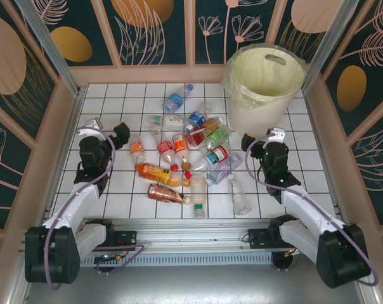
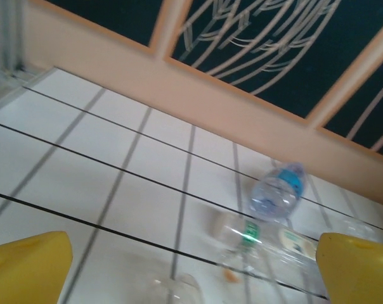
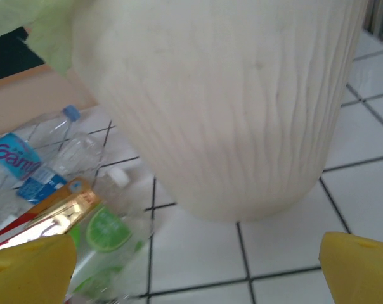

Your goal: Put the plastic bottles in the bin

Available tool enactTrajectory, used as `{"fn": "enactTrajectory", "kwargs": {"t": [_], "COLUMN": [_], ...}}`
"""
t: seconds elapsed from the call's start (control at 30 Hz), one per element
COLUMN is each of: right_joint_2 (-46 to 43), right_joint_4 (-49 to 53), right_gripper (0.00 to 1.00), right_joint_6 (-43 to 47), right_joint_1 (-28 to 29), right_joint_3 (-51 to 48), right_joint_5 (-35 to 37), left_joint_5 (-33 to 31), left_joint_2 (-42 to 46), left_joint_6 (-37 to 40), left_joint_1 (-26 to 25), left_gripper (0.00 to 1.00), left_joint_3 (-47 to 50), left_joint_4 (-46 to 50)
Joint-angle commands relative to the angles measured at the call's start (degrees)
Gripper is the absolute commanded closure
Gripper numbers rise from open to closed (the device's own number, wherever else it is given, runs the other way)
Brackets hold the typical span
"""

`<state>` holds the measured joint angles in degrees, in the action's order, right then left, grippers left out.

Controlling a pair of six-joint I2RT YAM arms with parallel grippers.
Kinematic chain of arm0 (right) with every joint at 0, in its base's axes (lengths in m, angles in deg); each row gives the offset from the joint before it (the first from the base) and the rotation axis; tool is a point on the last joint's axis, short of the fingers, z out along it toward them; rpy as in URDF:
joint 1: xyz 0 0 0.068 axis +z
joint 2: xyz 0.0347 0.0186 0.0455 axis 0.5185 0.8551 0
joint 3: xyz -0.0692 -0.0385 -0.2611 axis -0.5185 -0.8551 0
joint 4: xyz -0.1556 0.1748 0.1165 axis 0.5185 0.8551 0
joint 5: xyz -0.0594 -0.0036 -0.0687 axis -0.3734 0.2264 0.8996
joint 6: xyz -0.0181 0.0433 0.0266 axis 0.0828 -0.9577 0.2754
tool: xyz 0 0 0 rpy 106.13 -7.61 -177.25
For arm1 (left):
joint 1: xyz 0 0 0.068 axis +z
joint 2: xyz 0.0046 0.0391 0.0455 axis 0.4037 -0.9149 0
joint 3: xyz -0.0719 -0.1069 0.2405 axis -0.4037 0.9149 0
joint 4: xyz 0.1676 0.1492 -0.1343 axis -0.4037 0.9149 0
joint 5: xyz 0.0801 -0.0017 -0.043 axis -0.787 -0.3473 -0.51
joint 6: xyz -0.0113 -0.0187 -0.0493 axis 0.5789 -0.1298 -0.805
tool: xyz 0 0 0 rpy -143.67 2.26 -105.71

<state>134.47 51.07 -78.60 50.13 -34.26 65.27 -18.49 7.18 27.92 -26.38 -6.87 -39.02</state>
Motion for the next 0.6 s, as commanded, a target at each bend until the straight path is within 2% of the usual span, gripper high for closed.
{"fn": "enactTrajectory", "kwargs": {"t": [0.0,0.13,0.2,0.3,0.37,0.47,0.57], "right_joint_2": [-4.5,-6.8,-6.8,-6.8,-6.1,-5.1,-4.0], "right_joint_4": [17.0,31.5,37.5,46.9,52.2,57.0,61.9], "right_gripper": [0.01,0.01,0.01,0.01,0.01,0.01,0.01], "right_joint_6": [-10.3,-20.1,-21.2,-24.0,-25.2,-27.4,-31.5], "right_joint_1": [3.9,7.3,8.6,11.7,12.1,16.4,22.1], "right_joint_3": [2.9,7.0,9.7,13.1,15.4,17.0,18.6], "right_joint_5": [3.1,3.6,0.5,-0.1,-2.4,-6.0,-5.3], "left_joint_5": [11.4,22.9,29.0,35.4,37.3,38.4,39.0], "left_joint_2": [2.2,2.9,2.1,0.4,-0.5,-1.3,-1.5], "left_joint_6": [-7.3,-12.3,-13.1,-13.4,-12.5,-10.5,-10.7], "left_joint_1": [-0.2,-0.8,-1.3,-2.4,-3.9,-6.3,-7.7], "left_gripper": [0.01,0.01,0.01,0.01,0.01,0.01,0.01], "left_joint_3": [-0.9,0.5,0.5,-0.6,-1.3,-2.1,-2.0], "left_joint_4": [4.6,0.4,-1.9,-1.9,-1.9,-1.0,-1.7]}}
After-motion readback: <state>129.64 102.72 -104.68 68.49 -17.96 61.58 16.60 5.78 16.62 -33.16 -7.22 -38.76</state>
